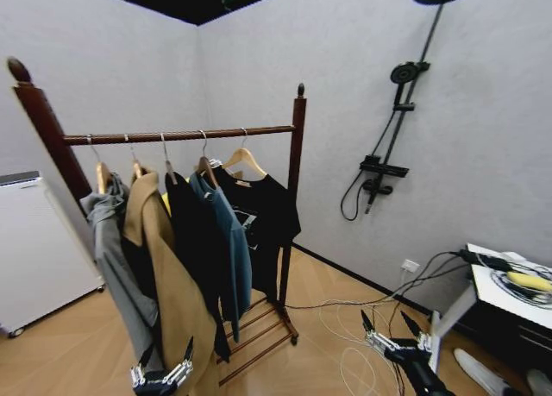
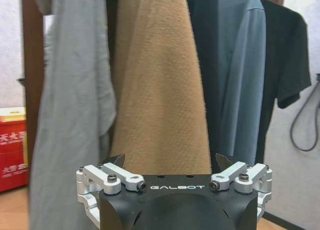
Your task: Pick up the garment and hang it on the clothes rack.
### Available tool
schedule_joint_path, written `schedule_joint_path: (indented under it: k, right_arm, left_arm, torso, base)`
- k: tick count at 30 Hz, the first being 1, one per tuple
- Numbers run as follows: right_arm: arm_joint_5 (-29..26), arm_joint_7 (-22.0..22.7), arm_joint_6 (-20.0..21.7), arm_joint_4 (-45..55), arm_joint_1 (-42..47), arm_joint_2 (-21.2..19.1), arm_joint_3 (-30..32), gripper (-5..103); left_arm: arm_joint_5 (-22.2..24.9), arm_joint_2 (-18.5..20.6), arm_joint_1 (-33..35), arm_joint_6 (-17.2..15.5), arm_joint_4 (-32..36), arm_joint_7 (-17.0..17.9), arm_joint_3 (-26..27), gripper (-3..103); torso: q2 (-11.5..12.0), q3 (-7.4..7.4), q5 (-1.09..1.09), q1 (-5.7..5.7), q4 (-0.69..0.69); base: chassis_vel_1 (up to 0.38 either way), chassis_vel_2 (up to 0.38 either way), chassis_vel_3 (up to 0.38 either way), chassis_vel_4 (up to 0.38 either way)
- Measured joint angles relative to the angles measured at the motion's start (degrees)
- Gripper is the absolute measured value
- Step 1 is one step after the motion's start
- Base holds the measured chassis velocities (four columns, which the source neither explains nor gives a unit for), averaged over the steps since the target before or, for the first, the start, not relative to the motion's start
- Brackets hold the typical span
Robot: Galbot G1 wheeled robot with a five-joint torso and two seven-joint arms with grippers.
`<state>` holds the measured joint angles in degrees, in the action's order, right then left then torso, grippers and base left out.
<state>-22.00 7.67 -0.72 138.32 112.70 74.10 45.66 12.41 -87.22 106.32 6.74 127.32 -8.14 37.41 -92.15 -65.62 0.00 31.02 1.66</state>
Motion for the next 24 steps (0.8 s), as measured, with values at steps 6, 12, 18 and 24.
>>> schedule_joint_path:
  k: [6, 12, 18, 24]
  right_arm:
    - [-0.03, 0.0, 0.03, -0.01, -0.03, -0.01, 0.0, 100]
    - [-0.06, 0.0, 0.05, -0.01, -0.03, -0.01, 0.0, 100]
    - [-0.07, 0.0, 0.08, -0.01, -0.04, -0.02, 0.0, 100]
    - [-0.08, 0.0, 0.09, -0.01, -0.05, -0.02, 0.0, 100]
  left_arm:
    - [0.0, 0.0, 0.0, 0.0, 0.0, 0.0, 0.0, 100]
    - [0.0, 0.0, 0.0, 0.0, 0.0, 0.0, 0.0, 100]
    - [0.0, 0.0, 0.0, 0.0, 0.0, 0.0, 0.0, 100]
    - [0.0, 0.0, 0.0, 0.0, 0.0, 0.0, 0.0, 100]
  torso:
    - [0.0, 0.0, 0.0, 0.0, 0.01]
    - [0.0, 0.0, 0.0, 0.0, 0.03]
    - [0.0, 0.0, 0.0, 0.01, 0.0]
    - [0.01, 0.0, 0.0, 0.01, 0.0]
  base:
    - [-0.09, -0.094, -0.099, -0.089]
    - [-0.088, -0.101, -0.09, -0.082]
    - [-0.015, -0.031, -0.031, -0.012]
    - [0.117, -0.098, -0.086, 0.092]
